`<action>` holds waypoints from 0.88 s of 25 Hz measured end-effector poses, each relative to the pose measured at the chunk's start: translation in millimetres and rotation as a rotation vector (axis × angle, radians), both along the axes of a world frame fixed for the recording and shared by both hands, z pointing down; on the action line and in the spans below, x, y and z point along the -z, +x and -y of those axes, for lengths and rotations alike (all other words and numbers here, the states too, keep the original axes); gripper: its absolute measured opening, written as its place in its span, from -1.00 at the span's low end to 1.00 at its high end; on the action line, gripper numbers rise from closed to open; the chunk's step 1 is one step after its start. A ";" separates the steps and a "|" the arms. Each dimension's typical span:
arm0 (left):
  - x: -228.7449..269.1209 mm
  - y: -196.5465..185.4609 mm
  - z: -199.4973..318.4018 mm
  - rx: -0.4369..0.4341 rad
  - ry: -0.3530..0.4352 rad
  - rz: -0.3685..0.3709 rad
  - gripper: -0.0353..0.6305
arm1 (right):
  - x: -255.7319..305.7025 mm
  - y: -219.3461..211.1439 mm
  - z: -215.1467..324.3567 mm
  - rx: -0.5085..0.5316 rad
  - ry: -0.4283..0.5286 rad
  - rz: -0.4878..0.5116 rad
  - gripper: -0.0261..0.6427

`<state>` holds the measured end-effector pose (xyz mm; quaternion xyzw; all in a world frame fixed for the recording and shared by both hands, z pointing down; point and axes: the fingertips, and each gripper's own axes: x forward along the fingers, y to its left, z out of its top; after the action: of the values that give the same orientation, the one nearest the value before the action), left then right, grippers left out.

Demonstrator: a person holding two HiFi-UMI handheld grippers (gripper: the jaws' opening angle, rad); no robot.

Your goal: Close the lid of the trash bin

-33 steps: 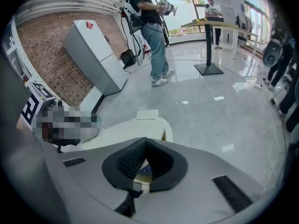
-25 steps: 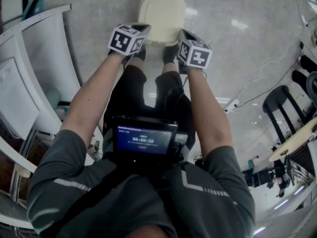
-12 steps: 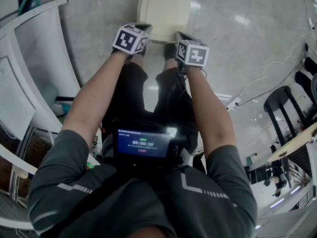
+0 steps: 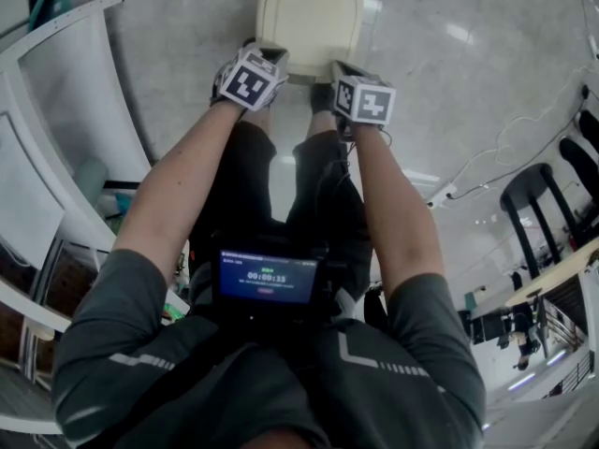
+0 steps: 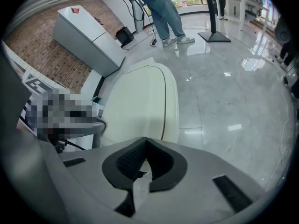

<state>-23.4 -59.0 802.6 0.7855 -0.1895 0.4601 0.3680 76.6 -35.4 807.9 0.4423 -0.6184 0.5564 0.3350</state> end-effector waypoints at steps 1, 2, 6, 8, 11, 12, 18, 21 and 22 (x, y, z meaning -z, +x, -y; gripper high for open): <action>-1.0 0.6 -0.7 0.006 -0.012 0.000 -0.88 | -1.2 1.1 -1.4 0.000 -0.004 -0.001 -0.89; -1.6 1.3 -1.4 0.009 -0.023 -0.003 -0.88 | -2.3 1.9 -2.4 -0.005 -0.009 0.002 -0.89; -5.3 2.0 -3.3 0.006 -0.030 -0.007 -0.88 | -6.7 1.8 -3.2 -0.007 -0.033 0.011 -0.89; -7.1 1.9 -4.2 0.016 -0.036 0.002 -0.88 | -6.1 2.1 -2.7 0.004 -0.042 0.000 -0.89; -6.8 2.0 -4.6 0.019 -0.038 0.004 -0.88 | -5.1 2.8 -2.7 0.008 -0.045 -0.003 -0.89; -6.3 3.0 -4.5 0.022 -0.037 -0.001 -0.88 | -5.0 3.6 -2.8 0.006 -0.047 0.000 -0.89; -5.3 5.0 -4.1 0.040 -0.053 -0.015 -0.88 | -4.9 7.1 -2.7 0.019 -0.056 -0.016 -0.89; -5.4 7.3 -6.5 0.049 -0.061 -0.020 -0.88 | -5.8 9.9 -3.6 0.016 -0.063 -0.014 -0.89; -5.5 7.3 -7.4 0.052 -0.062 -0.020 -0.88 | -6.0 10.3 -4.0 0.015 -0.066 -0.010 -0.89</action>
<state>-16.0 -51.5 808.1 0.7730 -0.1917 0.4482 0.4059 86.9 -31.4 813.9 0.4289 -0.6016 0.5717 0.3566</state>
